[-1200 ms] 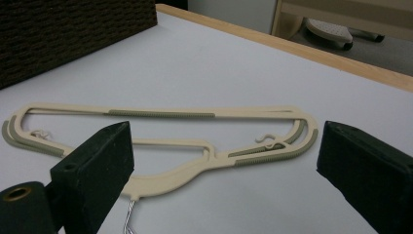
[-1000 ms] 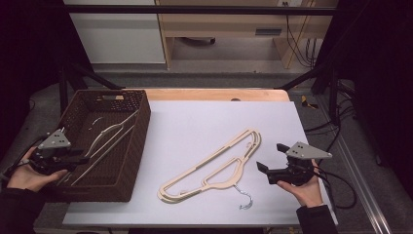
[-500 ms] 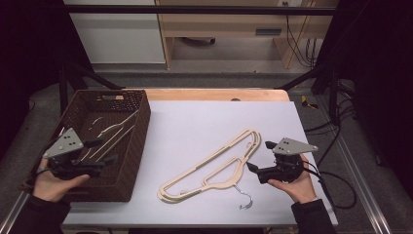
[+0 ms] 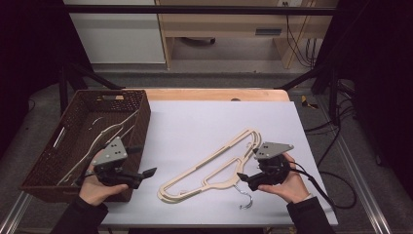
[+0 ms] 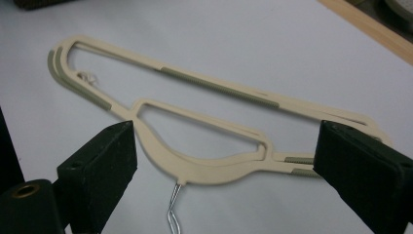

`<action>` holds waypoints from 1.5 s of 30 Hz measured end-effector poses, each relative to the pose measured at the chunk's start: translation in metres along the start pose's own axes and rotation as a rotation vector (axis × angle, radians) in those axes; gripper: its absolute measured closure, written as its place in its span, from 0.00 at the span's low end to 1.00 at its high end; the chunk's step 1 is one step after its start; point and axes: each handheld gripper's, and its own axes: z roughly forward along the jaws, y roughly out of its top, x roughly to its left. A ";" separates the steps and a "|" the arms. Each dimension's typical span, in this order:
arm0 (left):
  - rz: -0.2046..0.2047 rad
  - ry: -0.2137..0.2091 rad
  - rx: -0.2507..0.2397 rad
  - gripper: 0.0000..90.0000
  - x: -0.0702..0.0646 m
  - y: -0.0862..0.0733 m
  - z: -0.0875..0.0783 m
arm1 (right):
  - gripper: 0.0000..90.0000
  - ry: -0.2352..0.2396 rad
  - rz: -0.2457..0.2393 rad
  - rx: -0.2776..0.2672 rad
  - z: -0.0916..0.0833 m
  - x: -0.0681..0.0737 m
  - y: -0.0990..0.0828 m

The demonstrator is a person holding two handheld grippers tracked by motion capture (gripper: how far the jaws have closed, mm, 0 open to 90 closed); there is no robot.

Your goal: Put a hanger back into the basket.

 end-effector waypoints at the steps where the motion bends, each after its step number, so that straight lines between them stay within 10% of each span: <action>1: 0.000 0.000 0.000 0.14 0.000 0.000 0.000 | 0.10 0.000 0.000 0.000 0.000 0.000 0.000; 29: 0.048 -0.099 0.107 0.12 -0.033 -0.018 0.059 | 0.22 0.185 -0.256 0.434 0.069 0.034 0.023; 45: 0.067 -0.123 0.154 0.12 -0.039 -0.026 0.072 | 0.40 0.275 -0.384 0.577 0.109 0.038 0.023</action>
